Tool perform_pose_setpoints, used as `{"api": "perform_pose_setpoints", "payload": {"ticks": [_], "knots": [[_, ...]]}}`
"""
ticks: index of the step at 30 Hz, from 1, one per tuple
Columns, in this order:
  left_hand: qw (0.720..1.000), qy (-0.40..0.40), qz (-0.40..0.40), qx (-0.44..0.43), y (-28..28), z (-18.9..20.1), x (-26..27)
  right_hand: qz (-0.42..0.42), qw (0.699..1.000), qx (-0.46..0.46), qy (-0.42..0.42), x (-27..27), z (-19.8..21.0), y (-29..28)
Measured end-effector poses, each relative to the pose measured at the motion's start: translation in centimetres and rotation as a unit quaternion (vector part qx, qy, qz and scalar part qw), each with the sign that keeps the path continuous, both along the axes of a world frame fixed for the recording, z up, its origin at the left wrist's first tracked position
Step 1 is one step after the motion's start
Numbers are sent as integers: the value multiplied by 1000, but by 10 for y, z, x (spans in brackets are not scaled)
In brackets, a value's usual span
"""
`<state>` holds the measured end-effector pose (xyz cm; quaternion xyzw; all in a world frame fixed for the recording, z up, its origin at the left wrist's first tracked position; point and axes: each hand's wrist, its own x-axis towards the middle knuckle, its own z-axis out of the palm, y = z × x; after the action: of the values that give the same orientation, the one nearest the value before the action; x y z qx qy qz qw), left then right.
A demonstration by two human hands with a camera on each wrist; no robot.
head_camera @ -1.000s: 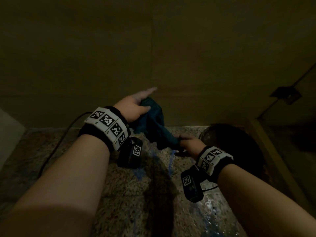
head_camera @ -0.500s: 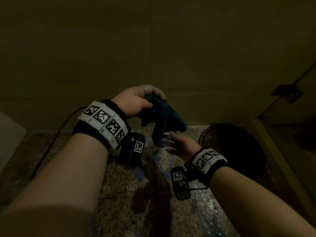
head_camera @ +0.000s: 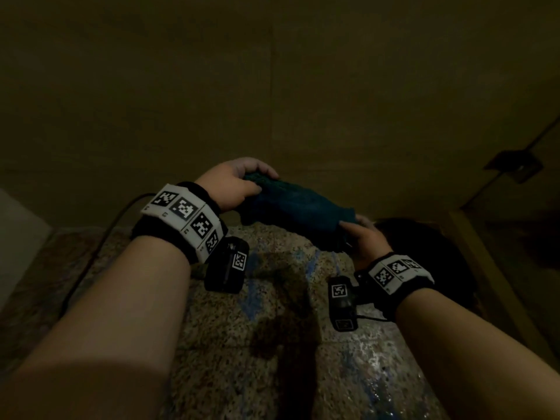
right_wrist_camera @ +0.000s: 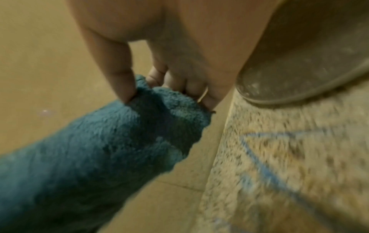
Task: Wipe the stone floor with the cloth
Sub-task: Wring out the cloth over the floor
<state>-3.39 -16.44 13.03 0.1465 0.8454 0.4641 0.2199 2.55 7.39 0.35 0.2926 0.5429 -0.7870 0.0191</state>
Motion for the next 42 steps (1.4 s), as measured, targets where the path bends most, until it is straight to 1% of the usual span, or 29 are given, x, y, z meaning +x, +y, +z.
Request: {"api": "perform_pose_setpoints", "payload": {"ticks": [2, 6, 9, 13, 15, 16, 18, 19, 20, 22, 24, 26, 28, 30, 32, 34, 36, 38, 42], "knots": [[1000, 6, 3, -14, -1, -2, 0, 10, 999, 40, -2, 1, -1, 2], [999, -10, 16, -36, -1, -7, -2, 8, 999, 35, 1, 2, -5, 1], [998, -14, 25, -51, -2, -11, -4, 12, 999, 49, 0, 1, -5, 0], [995, -15, 34, -91, -2, -13, -5, 23, 998, 52, -1, 1, -5, 0], [988, 6, 27, -155, -2, -15, -5, 23, 998, 57, -1, 0, -6, 1], [977, 19, 20, -210, -2, -17, -5, 20, 998, 66, 0, 0, -7, 2], [945, 33, 7, -325, -2, -21, -5, 19, 996, 89, 8, 0, -6, 2], [930, 29, 0, -366, -2, -22, -4, 22, 995, 99, 12, -1, -5, 1], [919, 23, -8, -392, -3, -23, -4, 26, 994, 106, 16, -1, -3, 1], [913, 10, -15, -407, -5, -25, -4, 35, 991, 123, 26, -1, -1, 0], [921, -3, -2, -389, -10, -25, -5, 42, 987, 148, 40, 0, 2, 0], [937, -26, 21, -347, -14, -26, -6, 44, 985, 162, 41, 2, 2, 1], [967, -65, 46, -243, -17, -28, -6, 49, 981, 181, 39, 1, 1, 2], [983, -100, 68, -142, -20, -30, -4, 54, 974, 216, 30, -1, -1, 2], [986, -133, 70, -73, -20, -31, -1, 61, 968, 245, 9, -2, -1, 4], [984, -159, 83, -16, -17, -32, 1, 69, 968, 241, -3, -3, -1, 6], [976, -182, 117, 31, -13, -34, 3, 86, 969, 232, -11, -3, 1, 8], [974, -184, 128, 26, -11, -37, 3, 100, 964, 246, -15, -3, 4, 11], [978, -175, 108, -37, -12, -43, 1, 83, 953, 290, -21, -3, 8, 19]]}}
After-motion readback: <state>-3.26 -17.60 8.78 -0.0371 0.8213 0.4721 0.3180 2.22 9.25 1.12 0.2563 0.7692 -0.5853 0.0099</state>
